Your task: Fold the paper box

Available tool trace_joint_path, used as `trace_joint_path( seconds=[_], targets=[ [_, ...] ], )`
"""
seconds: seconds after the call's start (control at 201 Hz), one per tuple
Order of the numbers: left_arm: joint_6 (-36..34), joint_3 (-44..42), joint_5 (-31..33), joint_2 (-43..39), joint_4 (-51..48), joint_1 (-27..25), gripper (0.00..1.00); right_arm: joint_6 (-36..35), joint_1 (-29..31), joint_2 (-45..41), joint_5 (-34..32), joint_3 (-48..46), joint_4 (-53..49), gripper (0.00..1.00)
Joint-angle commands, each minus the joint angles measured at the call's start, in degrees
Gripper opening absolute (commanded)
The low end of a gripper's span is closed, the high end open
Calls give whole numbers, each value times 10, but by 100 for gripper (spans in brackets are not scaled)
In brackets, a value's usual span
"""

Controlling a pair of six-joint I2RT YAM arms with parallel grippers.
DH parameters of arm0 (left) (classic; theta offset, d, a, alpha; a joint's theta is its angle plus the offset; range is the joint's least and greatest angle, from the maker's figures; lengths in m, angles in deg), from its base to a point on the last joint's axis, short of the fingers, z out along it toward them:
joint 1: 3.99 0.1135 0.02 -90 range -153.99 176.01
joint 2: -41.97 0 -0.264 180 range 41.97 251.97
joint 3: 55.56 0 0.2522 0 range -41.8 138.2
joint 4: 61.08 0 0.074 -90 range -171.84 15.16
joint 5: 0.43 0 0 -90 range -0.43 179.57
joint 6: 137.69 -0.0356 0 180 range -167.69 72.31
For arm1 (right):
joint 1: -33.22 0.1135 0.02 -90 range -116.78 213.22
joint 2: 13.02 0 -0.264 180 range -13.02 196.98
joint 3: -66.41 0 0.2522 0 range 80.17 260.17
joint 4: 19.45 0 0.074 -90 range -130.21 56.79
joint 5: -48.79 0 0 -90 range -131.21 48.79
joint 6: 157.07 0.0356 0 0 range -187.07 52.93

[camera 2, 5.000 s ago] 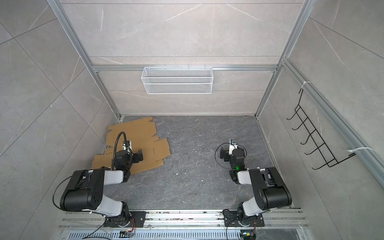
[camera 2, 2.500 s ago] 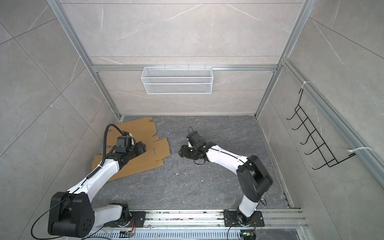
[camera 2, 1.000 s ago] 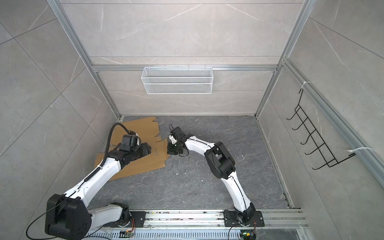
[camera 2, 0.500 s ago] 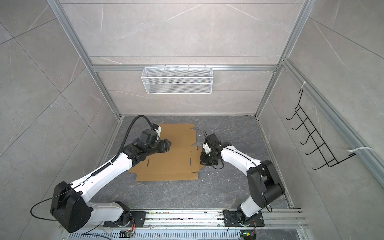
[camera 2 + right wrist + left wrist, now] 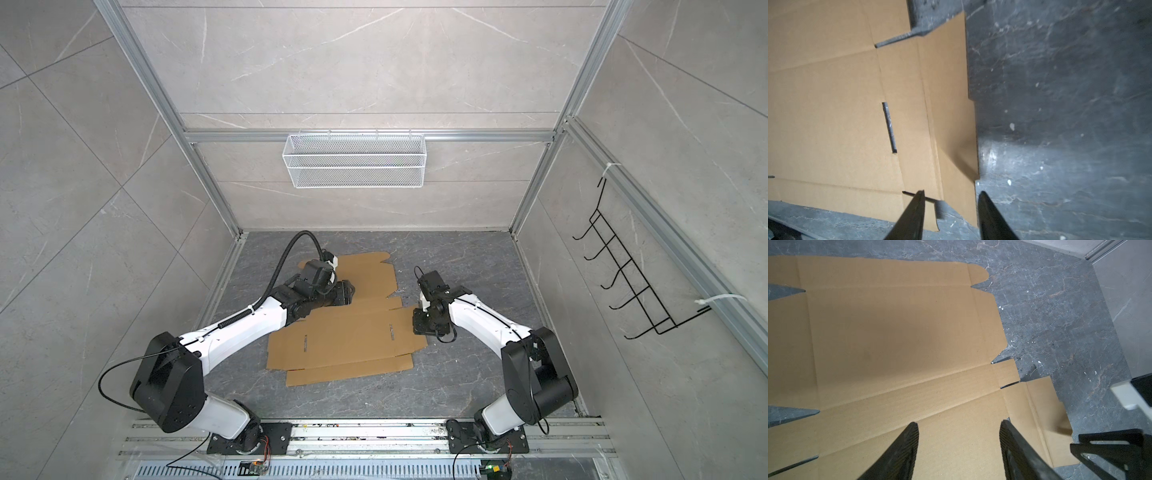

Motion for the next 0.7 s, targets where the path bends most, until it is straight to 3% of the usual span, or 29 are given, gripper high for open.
trace_joint_path(
  seconds=[0.0, 0.114, 0.338, 0.523, 0.692],
  targets=[
    [6, -17, 26, -25, 3, -2, 65, 14, 4, -10, -30, 27, -18, 48],
    [8, -18, 18, -10, 15, 0, 65, 17, 40, -20, -69, 20, 4, 48],
    [18, -31, 21, 24, 26, 2, 65, 60, 110, 25, -5, 37, 73, 48],
    [20, -34, 3, 61, 15, 3, 63, 107, 180, 85, -9, 57, 102, 46],
    [43, -79, -20, 60, 39, 2, 63, 127, 191, 119, 5, 53, 123, 44]
  ],
)
